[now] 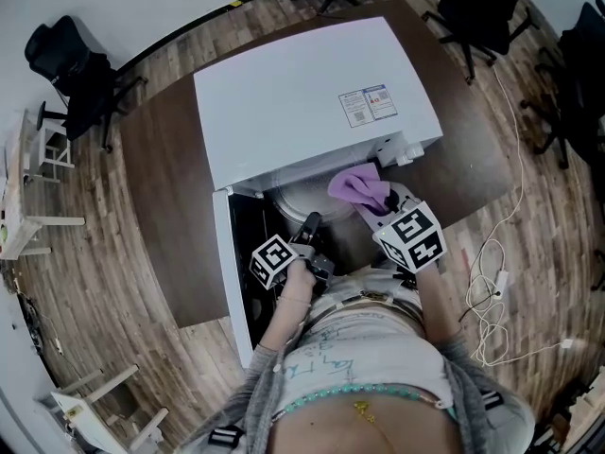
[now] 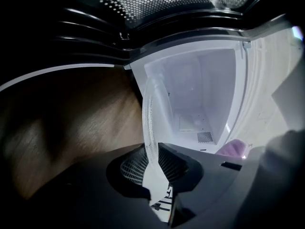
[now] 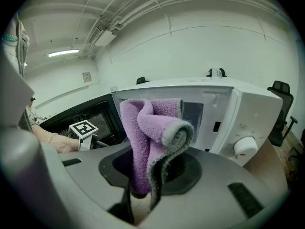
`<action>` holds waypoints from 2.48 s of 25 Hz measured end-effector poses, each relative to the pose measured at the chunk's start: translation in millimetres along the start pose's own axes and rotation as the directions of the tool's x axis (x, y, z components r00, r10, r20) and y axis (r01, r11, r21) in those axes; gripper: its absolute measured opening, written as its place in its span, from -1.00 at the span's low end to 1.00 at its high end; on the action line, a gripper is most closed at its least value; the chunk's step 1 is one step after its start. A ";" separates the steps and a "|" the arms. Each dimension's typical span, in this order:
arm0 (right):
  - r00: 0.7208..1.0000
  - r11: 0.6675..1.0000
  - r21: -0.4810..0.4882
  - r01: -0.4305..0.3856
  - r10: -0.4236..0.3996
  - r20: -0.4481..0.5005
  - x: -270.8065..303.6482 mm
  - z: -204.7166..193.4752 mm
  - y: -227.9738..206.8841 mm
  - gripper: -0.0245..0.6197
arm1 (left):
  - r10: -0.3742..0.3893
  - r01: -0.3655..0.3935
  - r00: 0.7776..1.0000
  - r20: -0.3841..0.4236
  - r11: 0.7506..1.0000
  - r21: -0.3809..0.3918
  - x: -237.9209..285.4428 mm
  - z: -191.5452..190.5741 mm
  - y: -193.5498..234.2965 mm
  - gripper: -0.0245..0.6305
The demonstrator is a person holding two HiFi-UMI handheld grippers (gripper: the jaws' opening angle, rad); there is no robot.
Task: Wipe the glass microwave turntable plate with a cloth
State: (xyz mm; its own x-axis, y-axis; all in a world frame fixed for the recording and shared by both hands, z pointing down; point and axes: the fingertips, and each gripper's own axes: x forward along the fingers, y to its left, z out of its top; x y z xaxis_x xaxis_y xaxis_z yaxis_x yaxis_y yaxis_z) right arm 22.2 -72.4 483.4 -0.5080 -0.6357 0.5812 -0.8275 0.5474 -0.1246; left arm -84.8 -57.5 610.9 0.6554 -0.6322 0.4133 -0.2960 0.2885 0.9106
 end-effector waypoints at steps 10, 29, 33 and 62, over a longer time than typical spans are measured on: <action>0.999 0.998 -0.045 -0.034 0.033 -0.015 -3.9 1.5 -13.7 -0.57 | 0.013 -0.013 0.999 0.033 1.000 -0.002 -9.8 -6.3 9.4 -0.71; 1.000 0.999 -0.042 -0.017 0.016 -0.012 2.1 -1.4 -28.1 -0.57 | 0.049 -0.049 0.999 -0.009 0.999 0.004 -9.3 -13.2 23.4 -0.68; 1.000 0.999 -0.042 -0.020 0.019 -0.015 -2.6 -5.5 -29.9 -0.57 | 0.061 -0.061 0.998 0.004 0.998 0.023 -7.1 -11.8 29.0 -0.67; 0.987 0.982 -0.107 -0.156 0.152 -0.045 -16.3 -10.4 -48.3 -0.57 | 0.300 -0.329 0.942 0.152 0.913 0.241 4.7 -10.4 41.4 -0.44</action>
State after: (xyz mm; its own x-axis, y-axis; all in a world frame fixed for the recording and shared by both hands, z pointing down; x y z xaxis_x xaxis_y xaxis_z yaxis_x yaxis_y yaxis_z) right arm 72.9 -82.9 488.3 -0.6165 -0.5198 0.5913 -0.7077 0.6950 -0.1270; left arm -86.8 -41.1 650.5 0.4229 -0.6183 0.6624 -0.6538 0.2980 0.6955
